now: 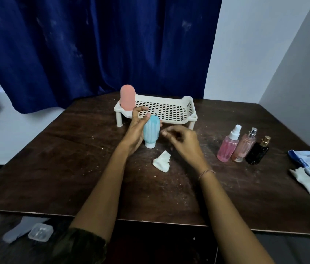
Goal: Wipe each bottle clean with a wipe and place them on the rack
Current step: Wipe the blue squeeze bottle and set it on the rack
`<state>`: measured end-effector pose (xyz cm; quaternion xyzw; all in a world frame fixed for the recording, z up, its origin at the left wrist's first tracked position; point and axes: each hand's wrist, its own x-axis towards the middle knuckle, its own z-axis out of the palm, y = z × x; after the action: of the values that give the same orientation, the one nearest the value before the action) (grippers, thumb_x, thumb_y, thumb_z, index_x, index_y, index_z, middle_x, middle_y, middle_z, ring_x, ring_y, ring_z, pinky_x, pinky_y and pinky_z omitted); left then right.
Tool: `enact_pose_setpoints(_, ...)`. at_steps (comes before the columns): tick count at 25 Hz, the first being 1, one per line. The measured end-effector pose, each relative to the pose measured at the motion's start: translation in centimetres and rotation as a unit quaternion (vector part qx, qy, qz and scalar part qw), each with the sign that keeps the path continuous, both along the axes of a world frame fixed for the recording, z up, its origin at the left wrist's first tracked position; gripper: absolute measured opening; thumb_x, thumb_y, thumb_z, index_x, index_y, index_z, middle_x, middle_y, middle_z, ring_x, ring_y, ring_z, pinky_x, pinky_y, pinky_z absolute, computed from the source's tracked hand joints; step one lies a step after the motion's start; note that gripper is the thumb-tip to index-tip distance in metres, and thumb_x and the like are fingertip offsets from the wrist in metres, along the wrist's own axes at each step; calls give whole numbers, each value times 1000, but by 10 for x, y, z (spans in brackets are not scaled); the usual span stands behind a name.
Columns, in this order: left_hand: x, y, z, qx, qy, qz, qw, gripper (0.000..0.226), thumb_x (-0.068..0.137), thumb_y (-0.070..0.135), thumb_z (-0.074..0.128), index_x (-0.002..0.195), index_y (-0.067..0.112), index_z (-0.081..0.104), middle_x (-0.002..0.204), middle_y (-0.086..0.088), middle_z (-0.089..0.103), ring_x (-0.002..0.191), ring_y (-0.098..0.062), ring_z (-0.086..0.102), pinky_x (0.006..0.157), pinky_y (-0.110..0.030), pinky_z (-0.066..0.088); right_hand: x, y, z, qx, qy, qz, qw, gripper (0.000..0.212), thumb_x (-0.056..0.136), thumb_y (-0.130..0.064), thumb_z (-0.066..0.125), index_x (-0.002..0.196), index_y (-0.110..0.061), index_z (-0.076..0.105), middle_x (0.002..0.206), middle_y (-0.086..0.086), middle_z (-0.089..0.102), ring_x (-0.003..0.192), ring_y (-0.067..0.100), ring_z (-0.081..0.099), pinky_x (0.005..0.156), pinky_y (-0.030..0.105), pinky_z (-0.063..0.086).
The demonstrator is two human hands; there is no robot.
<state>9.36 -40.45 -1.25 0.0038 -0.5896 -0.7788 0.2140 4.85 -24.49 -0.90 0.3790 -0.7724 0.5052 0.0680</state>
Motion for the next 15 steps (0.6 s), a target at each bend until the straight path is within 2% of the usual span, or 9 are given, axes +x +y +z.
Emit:
enact_pose_setpoints(2, 1, 2, 0, 3, 6, -3, 1000, 13, 99, 20, 39, 111, 27, 40, 100, -17, 62, 87, -24, 66, 78, -36, 54, 7, 6, 3, 82, -31, 112, 990, 16, 76, -25, 74, 86, -13, 73, 82, -1, 69, 62, 1, 52, 60, 16, 44)
enact_pose_setpoints(4, -2, 2, -1, -17, 8, 4, 1000, 17, 99, 23, 39, 116, 27, 41, 107, -20, 61, 91, -25, 66, 79, -34, 54, 10, 8, 4, 143, -33, 179, 973, 20, 67, -29, 80, 83, -18, 74, 76, -6, 66, 64, 2, 53, 61, 15, 44)
enact_pose_setpoints(6, -5, 1, -3, -36, 0, 9, 999, 20, 100, 24, 36, 119, 25, 41, 112, -26, 62, 95, -28, 64, 80, -34, 52, 9, 7, 0, 201, -10, 200, 959, 27, 61, -32, 84, 84, -22, 75, 77, -8, 62, 68, 4, 56, 64, 17, 45)
enact_pose_setpoints(9, -8, 2, -2, -53, -11, 26, 998, 19, 102, 22, 29, 115, 24, 43, 89, -14, 70, 85, -21, 65, 74, -32, 51, 5, 4, -6, 239, -2, 211, 948, 35, 58, -28, 86, 90, -19, 75, 78, -14, 56, 68, 3, 54, 65, 12, 43)
enact_pose_setpoints(11, -7, 4, -1, -41, -13, 24, 999, 19, 102, 21, 28, 111, 26, 44, 86, -11, 66, 80, -17, 62, 71, -31, 50, 3, 1, -4, 248, 19, 203, 947, 30, 63, -22, 84, 91, -15, 74, 80, -15, 57, 70, 2, 54, 66, 9, 40)
enact_pose_setpoints(13, -5, 5, 1, -11, -13, 0, 1000, 21, 102, 20, 27, 108, 24, 47, 90, -11, 61, 83, -16, 60, 73, -29, 49, 4, -2, 1, 163, 53, 143, 975, 24, 69, -17, 80, 91, -11, 74, 85, -8, 63, 78, 5, 58, 71, 13, 43)
enact_pose_setpoints(15, -3, 10, 2, 12, -6, -50, 999, 24, 102, 19, 26, 103, 18, 50, 92, -8, 59, 83, -13, 60, 72, -25, 50, 7, -1, 6, -17, 82, 21, 996, 19, 73, -15, 76, 91, -10, 73, 89, -3, 67, 82, 5, 61, 75, 17, 48)
